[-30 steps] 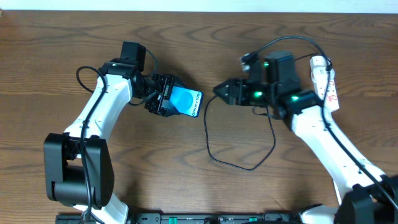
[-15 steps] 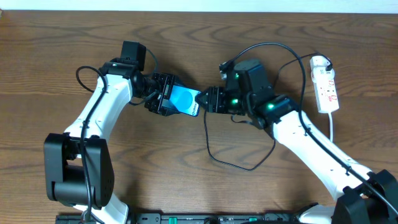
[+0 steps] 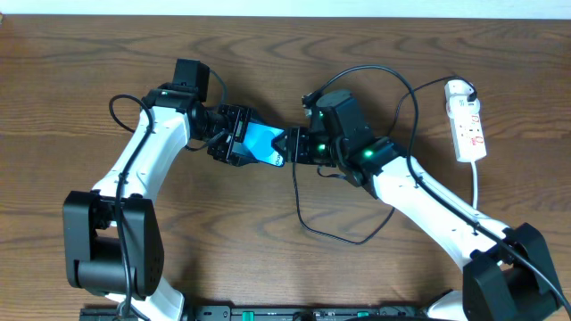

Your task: Plug charger to phone and switch on socket

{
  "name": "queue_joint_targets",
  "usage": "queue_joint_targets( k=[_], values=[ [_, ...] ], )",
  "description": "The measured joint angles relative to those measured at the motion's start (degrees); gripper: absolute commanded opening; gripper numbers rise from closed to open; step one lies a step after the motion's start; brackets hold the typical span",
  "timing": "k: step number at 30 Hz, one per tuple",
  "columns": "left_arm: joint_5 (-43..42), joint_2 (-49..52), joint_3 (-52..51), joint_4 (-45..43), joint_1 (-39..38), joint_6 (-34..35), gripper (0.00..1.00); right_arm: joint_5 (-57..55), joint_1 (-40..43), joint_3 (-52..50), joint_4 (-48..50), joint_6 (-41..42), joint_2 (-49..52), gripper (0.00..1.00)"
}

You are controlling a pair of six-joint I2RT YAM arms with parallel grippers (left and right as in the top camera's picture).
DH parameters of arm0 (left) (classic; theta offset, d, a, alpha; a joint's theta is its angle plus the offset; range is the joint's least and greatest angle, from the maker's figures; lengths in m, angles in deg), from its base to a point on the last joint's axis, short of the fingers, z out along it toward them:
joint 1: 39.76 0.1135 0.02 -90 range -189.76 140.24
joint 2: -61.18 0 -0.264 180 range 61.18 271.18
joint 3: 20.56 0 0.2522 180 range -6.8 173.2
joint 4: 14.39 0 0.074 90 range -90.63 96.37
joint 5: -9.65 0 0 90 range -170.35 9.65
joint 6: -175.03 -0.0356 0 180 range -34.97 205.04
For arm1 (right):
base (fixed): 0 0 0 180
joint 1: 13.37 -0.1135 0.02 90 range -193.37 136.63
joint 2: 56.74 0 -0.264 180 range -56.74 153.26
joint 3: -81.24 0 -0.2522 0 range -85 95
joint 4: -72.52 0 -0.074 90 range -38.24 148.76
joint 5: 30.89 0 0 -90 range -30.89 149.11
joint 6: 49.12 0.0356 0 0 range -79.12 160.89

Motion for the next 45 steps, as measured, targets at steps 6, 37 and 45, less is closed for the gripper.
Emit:
queue_joint_targets(
  k=[6, 37, 45],
  values=[
    [0.0, 0.0, 0.0, 0.0, 0.0, 0.0, 0.58, 0.2, -0.8, 0.0, 1.5, 0.3, 0.4, 0.31],
    [-0.2, -0.1, 0.0, -0.6, 0.0, 0.1, 0.58, 1.6, -1.5, 0.1, 3.3, 0.7, 3.3, 0.01],
    [-0.3, -0.6, 0.2, -0.5, 0.0, 0.2, 0.59, 1.4, 0.1, 0.1, 3.2, 1.0, 3.5, 0.01]
  ],
)
